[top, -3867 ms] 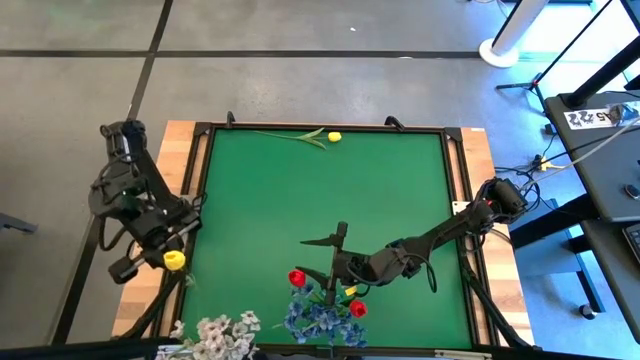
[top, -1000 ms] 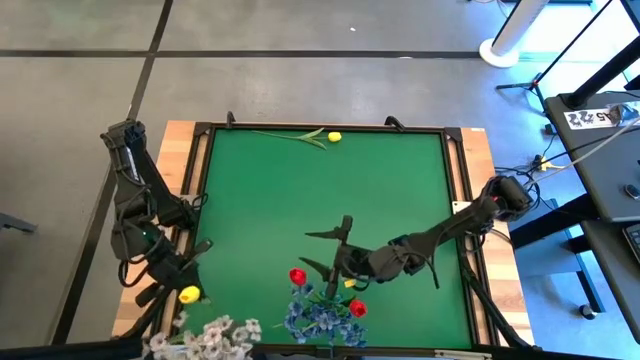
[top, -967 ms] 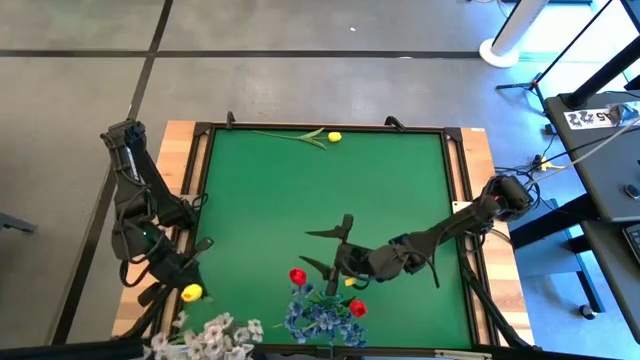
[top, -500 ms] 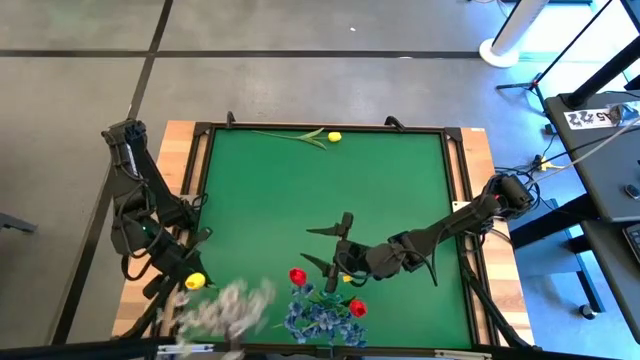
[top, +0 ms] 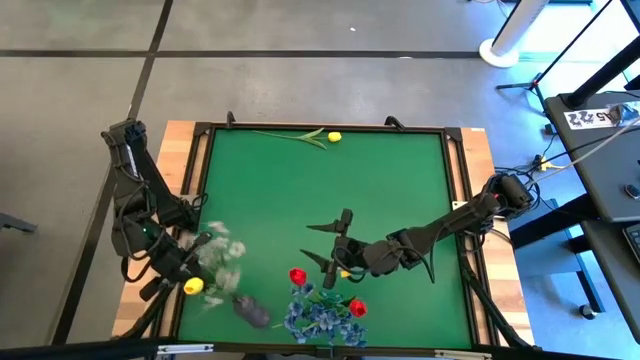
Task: Sort flowers into vase by color
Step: Put the bottom yellow flower into the purple vase
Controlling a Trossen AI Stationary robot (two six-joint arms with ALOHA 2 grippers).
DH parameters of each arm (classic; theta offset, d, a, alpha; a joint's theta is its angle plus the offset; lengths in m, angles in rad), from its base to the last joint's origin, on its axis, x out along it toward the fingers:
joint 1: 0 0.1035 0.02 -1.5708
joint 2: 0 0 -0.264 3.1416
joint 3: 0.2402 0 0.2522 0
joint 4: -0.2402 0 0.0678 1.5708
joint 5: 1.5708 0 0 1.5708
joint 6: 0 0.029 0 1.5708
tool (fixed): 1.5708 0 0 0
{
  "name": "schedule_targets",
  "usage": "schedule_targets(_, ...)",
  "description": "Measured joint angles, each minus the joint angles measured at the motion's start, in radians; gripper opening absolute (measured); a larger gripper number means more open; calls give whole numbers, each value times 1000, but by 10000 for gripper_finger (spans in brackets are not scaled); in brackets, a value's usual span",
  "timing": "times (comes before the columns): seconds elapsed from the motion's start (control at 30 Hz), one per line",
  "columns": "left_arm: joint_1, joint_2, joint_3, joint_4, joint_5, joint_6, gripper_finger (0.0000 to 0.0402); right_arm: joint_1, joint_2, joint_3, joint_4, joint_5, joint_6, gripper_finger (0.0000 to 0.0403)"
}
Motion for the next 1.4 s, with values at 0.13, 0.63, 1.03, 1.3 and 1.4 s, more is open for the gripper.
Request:
schedule_targets(0.13,0,33,0,58,0,24,9,0,0,0,0,0,0,264)
schedule_targets(0.63,135,280,0,305,0,108,9,0,0,0,0,0,0,264)
schedule_targets(1.03,314,375,4,405,-3,148,9,0,-5,0,-15,-1,0,264)
schedule_targets(1.3,423,381,4,399,-2,136,9,3,-87,0,-118,17,42,264)
schedule_targets(1.4,433,381,3,394,-3,133,9,3,-121,0,-181,18,93,264)
